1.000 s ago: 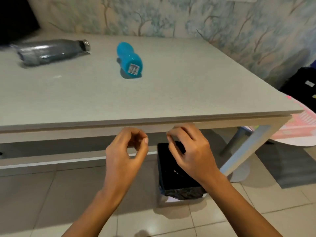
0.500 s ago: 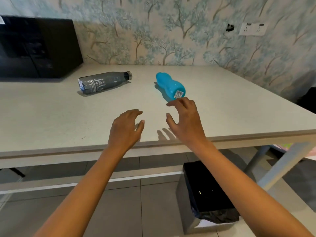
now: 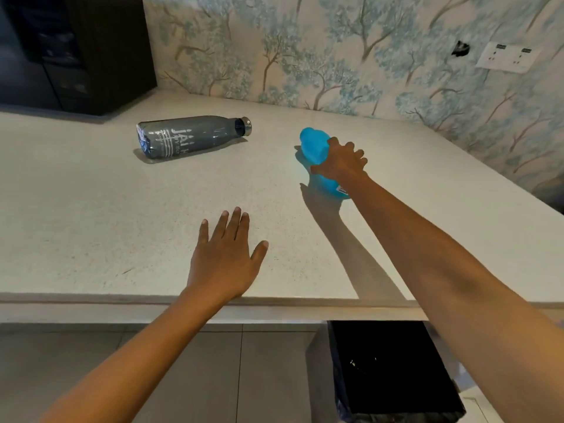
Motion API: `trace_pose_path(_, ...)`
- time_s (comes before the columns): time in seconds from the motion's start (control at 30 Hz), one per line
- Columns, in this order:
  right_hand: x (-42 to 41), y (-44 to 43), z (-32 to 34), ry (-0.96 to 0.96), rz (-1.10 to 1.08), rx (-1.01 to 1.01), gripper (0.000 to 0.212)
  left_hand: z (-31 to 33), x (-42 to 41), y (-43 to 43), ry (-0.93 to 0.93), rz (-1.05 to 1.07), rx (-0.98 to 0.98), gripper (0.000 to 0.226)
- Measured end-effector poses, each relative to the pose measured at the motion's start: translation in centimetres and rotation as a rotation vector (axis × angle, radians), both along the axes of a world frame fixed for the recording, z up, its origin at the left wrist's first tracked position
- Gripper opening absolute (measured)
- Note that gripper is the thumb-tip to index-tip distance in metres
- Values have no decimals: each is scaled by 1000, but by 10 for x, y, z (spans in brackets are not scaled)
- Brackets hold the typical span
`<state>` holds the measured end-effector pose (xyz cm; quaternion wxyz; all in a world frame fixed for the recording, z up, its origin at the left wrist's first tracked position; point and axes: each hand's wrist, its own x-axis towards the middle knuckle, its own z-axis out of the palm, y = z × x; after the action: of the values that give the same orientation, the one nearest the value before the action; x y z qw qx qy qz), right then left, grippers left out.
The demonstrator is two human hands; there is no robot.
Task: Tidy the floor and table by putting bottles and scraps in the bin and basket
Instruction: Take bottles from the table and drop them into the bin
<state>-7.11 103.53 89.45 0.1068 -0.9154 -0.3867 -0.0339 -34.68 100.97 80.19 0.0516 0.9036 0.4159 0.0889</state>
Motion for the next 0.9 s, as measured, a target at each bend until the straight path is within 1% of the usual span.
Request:
trace_pose_path(0.07,8,8,-3,10,-17,-36,91,0,-1,-1,-14,0,-2,72)
trace_pose_path(0.17,15,11,-5,-11,-33,-19,89,1,-1,0,-24,-3,-9,73)
trace_pose_path(0.3,15,5,-5,4,-58,92,82,0,-1,1,-37,-8,-9,74)
trace_pose_path(0.43,6,-15,-13,-91,-48,186,79,-1,-2,1,-54,-11,-6,73)
trace_pose_path(0.6,-14,-59,-8,-202,35,312,82,-1,-2,2,-45,-25,1,73)
trace_pose_path(0.77,-43,-126,1,-331,104,401,81,1,-1,3,-47,-31,-7,73)
trace_pose_path(0.9,-69,-186,3,-381,118,469,80,5,-3,-1,-74,-23,-13,71)
